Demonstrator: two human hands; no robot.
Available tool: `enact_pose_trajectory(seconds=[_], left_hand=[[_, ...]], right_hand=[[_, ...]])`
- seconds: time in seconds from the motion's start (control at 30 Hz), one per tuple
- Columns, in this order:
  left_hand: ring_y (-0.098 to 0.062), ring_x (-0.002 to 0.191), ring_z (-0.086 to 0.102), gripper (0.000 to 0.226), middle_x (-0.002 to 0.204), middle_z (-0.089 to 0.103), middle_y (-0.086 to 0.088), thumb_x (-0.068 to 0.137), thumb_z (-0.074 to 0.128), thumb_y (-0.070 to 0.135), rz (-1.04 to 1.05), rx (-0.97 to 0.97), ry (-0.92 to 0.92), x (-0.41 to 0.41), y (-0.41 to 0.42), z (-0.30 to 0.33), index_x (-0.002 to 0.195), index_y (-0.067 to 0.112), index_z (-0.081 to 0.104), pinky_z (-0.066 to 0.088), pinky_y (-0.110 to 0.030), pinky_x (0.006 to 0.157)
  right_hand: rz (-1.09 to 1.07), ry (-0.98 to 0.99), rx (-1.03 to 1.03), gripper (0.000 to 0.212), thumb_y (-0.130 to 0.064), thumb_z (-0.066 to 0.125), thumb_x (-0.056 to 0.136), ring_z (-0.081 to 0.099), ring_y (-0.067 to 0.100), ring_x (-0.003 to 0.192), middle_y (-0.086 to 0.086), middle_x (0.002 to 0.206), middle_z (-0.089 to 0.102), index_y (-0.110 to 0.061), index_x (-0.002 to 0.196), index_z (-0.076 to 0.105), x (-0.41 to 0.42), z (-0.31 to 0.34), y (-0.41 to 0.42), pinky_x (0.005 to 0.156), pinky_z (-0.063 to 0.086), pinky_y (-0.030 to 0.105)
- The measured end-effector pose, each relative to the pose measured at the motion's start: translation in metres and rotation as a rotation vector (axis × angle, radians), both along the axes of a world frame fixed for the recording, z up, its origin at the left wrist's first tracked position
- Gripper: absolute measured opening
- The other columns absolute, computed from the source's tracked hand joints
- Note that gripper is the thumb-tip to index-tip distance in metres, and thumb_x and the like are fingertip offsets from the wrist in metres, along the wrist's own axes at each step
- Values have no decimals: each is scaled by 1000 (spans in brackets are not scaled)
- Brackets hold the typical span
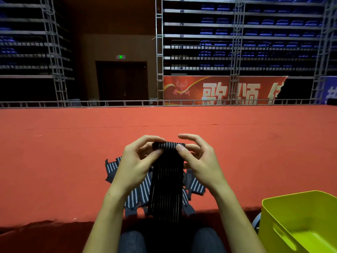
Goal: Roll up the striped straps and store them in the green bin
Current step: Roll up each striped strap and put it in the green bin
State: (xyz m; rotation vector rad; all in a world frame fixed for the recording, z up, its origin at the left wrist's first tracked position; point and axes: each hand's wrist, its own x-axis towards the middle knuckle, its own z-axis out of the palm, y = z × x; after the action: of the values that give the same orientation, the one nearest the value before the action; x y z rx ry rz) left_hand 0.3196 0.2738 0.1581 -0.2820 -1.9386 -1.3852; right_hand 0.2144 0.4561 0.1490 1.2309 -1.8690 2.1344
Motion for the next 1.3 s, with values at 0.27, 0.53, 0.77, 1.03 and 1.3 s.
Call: enact_pose_trajectory(seconds=[0.27, 0.53, 0.77, 1.03, 1.3], left_hand=[[-30, 100, 79, 28, 107, 82, -8, 99, 76, 11, 6, 48, -62, 5, 2, 0, 125, 20, 73, 66, -39, 84], [-32, 97, 80, 18, 100, 82, -13, 102, 72, 23, 2, 62, -88, 2, 4, 1, 119, 21, 77, 63, -59, 88], [-23, 105, 80, 23, 106, 83, -6, 103, 69, 7, 18, -17, -32, 4, -3, 1, 123, 16, 75, 64, -36, 91], [17, 125, 60, 48, 135, 65, 25, 107, 65, 9, 299, -175, 31, -6, 0, -1, 153, 20, 60, 48, -8, 103], [29, 104, 58, 55, 118, 54, 46, 113, 54, 13, 353, -263, 1, -10, 15, -4, 166, 19, 39, 47, -3, 93]], right_hand=[[-15, 54, -28, 20, -13, 75, 100, 80, 23, 88, 5, 109, 80, -20, 118, 74, 1, 1, 3, 75, 67, 41], [19, 12, -57, 28, 2, 73, 98, 79, 23, 95, 7, 115, 78, -18, 119, 73, -2, -4, 1, 77, 64, 34], [-3, -30, 21, 33, -13, 74, 101, 76, 21, 114, 4, 119, 80, -26, 132, 72, -7, -8, 3, 99, 62, 53], [-170, 138, 58, 62, -49, 64, 100, 62, 2, 134, -7, 143, 68, -19, 153, 58, 6, -4, -12, 115, 52, 40], [-293, 178, 2, 50, -39, 61, 108, 60, -26, 106, -20, 124, 74, -15, 152, 59, 10, -3, -19, 96, 50, 8]])
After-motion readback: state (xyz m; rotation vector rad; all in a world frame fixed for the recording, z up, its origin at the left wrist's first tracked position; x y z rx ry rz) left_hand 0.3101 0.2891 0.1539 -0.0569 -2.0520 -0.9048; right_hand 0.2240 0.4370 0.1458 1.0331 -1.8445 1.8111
